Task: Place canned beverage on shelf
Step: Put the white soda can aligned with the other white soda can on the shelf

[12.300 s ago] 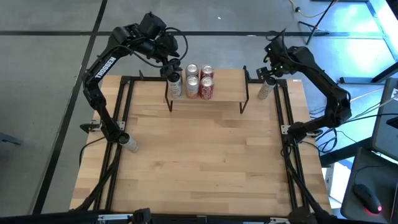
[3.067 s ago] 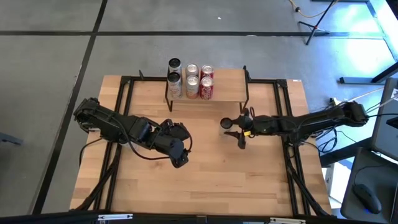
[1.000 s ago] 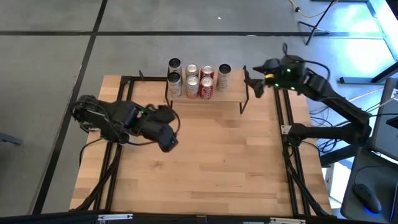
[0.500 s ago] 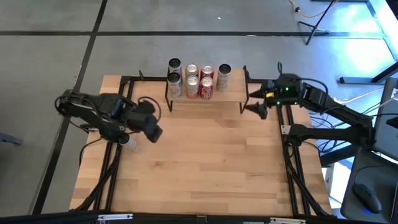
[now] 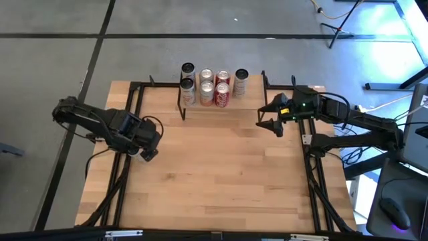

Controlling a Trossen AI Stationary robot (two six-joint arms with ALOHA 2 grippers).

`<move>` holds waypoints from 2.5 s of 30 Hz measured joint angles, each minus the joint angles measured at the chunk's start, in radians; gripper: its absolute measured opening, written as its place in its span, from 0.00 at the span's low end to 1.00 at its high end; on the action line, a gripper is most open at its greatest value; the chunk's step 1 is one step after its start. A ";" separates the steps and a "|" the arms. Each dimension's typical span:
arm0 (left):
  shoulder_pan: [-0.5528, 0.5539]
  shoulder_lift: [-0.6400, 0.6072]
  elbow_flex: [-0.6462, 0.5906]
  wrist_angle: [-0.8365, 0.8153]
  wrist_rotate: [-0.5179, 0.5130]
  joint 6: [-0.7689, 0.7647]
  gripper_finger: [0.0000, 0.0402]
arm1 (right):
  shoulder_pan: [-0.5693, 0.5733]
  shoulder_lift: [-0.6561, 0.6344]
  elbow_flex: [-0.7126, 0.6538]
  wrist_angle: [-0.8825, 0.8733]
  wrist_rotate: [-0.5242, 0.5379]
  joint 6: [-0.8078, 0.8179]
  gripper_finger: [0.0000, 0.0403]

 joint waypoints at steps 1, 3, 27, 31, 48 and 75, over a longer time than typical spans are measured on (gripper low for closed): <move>0.000 0.000 -0.017 0.000 -0.005 0.028 0.79 | -0.001 0.001 0.000 0.006 0.000 0.000 0.88; 0.000 0.001 -0.037 0.001 -0.039 0.078 0.79 | -0.001 0.007 0.001 0.014 -0.002 0.010 0.88; -0.041 -0.008 -0.255 0.000 0.162 0.412 0.79 | -0.001 0.146 0.000 0.054 -0.050 0.090 0.88; -0.043 -0.008 -0.296 0.001 0.189 0.420 0.79 | -0.002 0.150 0.000 0.062 -0.050 0.090 0.88; -0.041 0.002 -0.165 0.001 0.121 0.390 0.56 | -0.001 0.141 0.000 0.057 -0.137 0.112 0.88; -0.008 0.641 0.930 0.113 -0.132 0.580 0.56 | 0.407 0.217 0.001 0.294 0.075 0.054 0.10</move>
